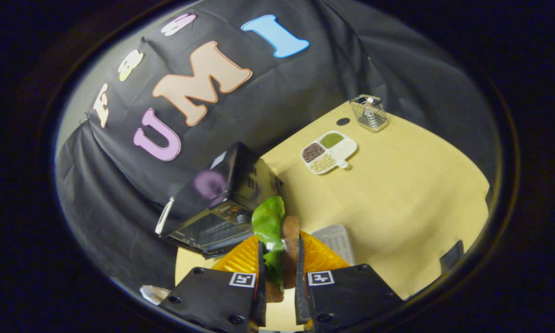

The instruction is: Open the toaster oven, put the food inside, and close the toaster oven door.

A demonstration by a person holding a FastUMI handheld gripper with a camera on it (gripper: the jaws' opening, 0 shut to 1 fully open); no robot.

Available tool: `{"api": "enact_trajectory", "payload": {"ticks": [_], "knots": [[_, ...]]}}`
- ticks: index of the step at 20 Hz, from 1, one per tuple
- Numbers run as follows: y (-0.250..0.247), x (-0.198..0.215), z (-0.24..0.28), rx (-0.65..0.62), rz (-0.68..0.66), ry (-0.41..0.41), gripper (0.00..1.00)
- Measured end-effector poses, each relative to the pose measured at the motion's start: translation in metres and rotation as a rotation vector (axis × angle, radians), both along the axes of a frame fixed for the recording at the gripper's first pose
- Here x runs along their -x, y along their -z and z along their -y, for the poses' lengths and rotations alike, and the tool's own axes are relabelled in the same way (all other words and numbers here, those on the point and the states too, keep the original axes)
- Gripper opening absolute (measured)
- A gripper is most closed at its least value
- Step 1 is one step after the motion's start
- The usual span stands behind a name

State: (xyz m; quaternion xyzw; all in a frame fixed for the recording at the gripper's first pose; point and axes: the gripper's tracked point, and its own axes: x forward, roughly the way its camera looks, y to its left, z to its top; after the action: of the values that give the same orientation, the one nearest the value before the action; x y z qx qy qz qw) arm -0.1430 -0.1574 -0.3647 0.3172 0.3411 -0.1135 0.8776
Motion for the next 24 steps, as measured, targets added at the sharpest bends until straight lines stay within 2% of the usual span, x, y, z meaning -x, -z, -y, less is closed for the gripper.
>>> {"api": "enact_trajectory", "payload": {"ticks": [5, 12, 17, 24], "knots": [[0.003, -0.017, -0.064, -0.160, -0.008, -0.019, 0.26], [0.031, -0.047, -0.144, -0.307, -0.031, -0.039, 0.26], [0.050, -0.079, -0.175, -0.419, 0.015, 0.020, 0.26], [0.082, -0.125, -0.177, -0.489, 0.078, 0.142, 0.26]]}}
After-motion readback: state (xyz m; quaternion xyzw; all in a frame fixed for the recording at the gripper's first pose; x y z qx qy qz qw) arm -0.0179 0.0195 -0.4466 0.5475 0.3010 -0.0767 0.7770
